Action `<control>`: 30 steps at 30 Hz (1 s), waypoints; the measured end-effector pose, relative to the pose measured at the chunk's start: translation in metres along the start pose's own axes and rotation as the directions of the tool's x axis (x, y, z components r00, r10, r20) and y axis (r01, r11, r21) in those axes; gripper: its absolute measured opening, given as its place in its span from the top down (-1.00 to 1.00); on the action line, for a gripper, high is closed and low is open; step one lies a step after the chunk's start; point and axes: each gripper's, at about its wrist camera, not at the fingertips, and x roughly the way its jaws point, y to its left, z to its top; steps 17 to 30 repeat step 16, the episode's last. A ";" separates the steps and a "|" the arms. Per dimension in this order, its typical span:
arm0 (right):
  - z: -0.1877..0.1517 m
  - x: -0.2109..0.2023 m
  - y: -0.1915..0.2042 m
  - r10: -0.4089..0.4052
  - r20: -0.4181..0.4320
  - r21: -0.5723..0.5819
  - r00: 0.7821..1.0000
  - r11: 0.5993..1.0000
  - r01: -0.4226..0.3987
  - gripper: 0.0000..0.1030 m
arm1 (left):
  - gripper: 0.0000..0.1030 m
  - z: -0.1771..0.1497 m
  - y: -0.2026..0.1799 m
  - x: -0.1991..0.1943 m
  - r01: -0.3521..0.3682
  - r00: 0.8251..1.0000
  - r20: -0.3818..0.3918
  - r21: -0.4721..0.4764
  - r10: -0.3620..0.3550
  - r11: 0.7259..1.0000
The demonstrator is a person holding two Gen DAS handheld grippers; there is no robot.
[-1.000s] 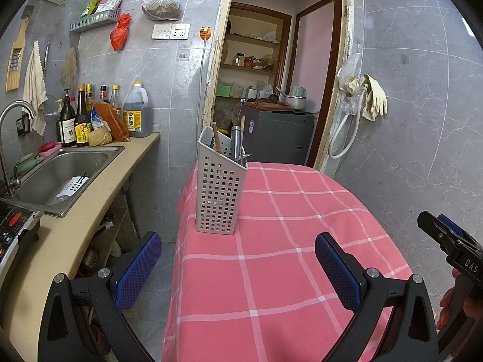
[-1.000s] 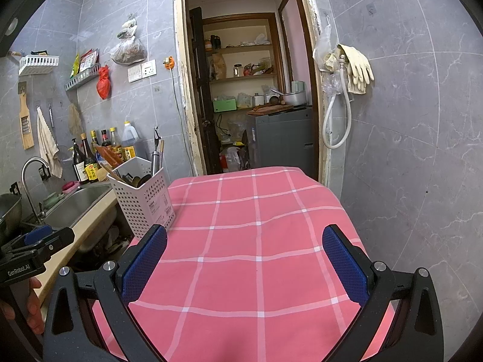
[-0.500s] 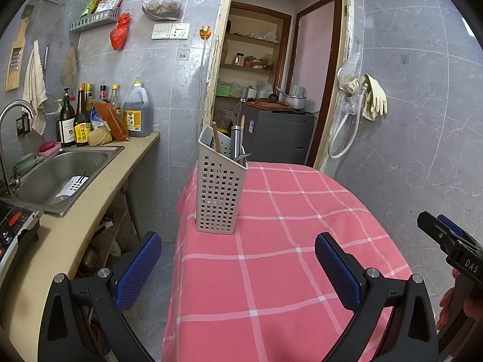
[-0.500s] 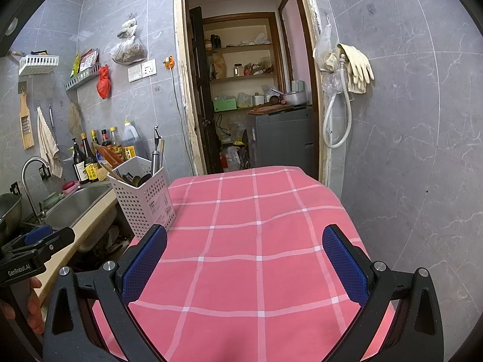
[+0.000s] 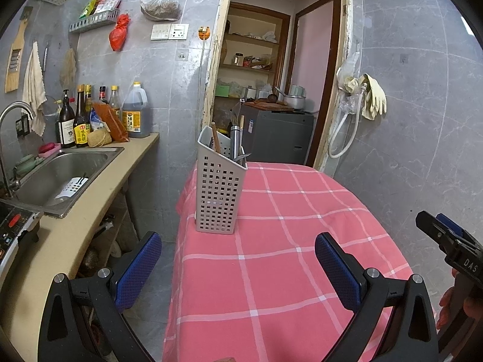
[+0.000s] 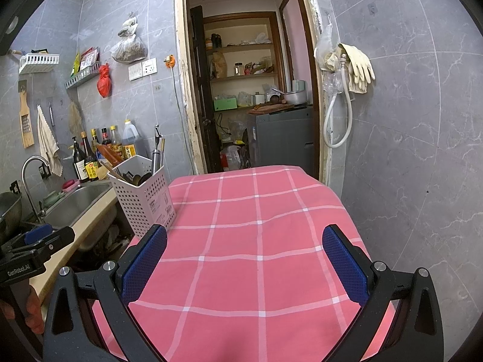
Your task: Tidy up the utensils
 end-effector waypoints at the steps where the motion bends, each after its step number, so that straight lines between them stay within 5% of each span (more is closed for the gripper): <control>1: 0.000 0.000 0.001 0.001 0.000 0.001 1.000 1.000 -0.001 -0.97 | -0.99 -0.001 -0.001 0.000 -0.001 1.000 -0.002 -0.001 0.001 1.000; 30: 0.000 0.000 0.001 0.000 -0.002 0.001 1.000 1.000 0.000 -0.97 | -0.99 -0.002 -0.002 0.003 -0.013 1.000 -0.010 -0.010 0.013 1.000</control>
